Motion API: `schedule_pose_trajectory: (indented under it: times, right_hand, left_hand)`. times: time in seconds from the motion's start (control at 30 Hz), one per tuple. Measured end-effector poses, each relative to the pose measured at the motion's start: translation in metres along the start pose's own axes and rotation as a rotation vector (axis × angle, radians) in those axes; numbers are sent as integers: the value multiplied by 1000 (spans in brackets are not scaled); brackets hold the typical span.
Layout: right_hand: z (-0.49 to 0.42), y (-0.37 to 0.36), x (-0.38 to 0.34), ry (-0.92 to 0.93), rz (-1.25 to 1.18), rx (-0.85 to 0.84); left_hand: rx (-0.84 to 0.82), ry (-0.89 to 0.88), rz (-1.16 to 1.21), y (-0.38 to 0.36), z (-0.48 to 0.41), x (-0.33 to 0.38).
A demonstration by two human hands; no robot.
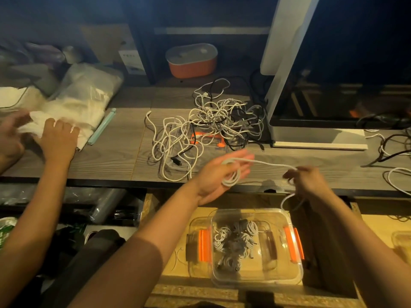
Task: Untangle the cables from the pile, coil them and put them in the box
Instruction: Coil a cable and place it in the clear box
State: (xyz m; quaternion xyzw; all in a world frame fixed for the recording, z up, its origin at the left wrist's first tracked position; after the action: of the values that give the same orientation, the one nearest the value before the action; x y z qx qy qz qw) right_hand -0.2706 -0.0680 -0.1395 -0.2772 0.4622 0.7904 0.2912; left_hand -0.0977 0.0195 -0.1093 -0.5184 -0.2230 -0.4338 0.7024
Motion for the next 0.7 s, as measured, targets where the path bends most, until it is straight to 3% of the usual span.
schedule_pose_trajectory:
  times: [0.17, 0.3, 0.37, 0.43, 0.53, 0.6, 0.7]
  right_hand:
    - [21, -79, 9, -85, 160, -315]
    - [58, -120, -26, 120, 389, -495]
    - [70, -126, -46, 255, 511, -467]
    - [78, -120, -64, 348, 582, -400]
    - [80, -90, -78, 364, 640, -334]
    - [69, -57, -76, 329, 746, -243]
    - [52, -13, -63, 273, 834, -74]
  left_hand:
    - [86, -252, 276, -18, -21, 29]
    - [336, -362, 303, 2, -30, 51]
    - [537, -464, -42, 15, -26, 69]
    - [678, -592, -675, 7, -20, 90]
    - [640, -569, -1511, -13, -29, 85]
    - [546, -432, -1750, -2, -37, 68]
    - [408, -190, -1759, 29, -37, 38]
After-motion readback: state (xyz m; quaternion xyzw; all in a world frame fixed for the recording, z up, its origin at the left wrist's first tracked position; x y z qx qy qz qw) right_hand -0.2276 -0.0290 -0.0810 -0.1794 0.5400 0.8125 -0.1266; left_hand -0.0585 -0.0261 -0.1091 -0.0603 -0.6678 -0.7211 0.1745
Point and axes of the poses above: each hand's wrist, its own z-axis away from the middle knuckle, its own y-axis out of the back of the hand, x = y × z, the point moved 9 cm from there along -z, towards the middle knuckle
